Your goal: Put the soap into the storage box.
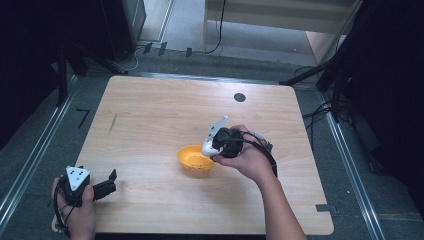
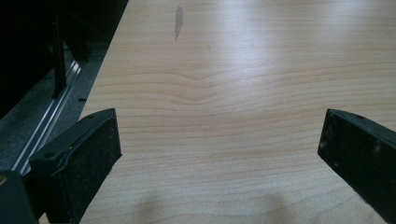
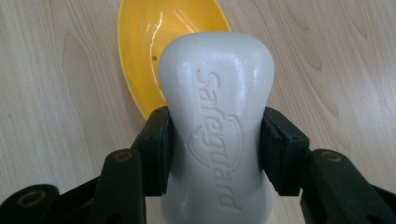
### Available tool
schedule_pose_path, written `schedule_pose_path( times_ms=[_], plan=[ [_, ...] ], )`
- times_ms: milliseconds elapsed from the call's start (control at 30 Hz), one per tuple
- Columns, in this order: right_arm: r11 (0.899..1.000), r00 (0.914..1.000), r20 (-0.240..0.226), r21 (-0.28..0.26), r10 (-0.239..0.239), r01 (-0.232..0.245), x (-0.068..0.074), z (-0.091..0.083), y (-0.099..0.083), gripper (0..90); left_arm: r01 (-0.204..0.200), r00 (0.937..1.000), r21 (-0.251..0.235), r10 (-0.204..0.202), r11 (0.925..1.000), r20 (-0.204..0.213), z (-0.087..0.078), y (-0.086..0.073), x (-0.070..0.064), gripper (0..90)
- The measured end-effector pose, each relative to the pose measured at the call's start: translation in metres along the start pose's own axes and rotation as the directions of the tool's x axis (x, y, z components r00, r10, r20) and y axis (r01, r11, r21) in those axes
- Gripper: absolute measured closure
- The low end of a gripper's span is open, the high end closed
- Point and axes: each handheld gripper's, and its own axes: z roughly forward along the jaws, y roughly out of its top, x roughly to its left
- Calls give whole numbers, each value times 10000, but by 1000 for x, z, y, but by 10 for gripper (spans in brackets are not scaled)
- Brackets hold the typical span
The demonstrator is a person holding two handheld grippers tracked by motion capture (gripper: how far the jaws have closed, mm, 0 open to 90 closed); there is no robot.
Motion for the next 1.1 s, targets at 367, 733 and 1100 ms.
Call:
schedule_pose_path(
  times_ms=[367, 733, 1100],
  plan=[
    [9988, 9988, -104, 17, -488, 488, 2, 13, 15, 507, 13, 10000, -1, -13, 10000, -2, 0, 0, 0, 0],
    [9969, 9966, -283, 86, -777, 779, 3, 20, 23, 507, 32, 10000, -4, -32, 10000, 12, 0, 0, 0, 0],
    [9939, 9933, -430, 219, -1068, 1078, 5, 30, 29, 506, 25, 10000, 21, -25, 10000, 11, 0, 0, 0, 0]
  ],
)
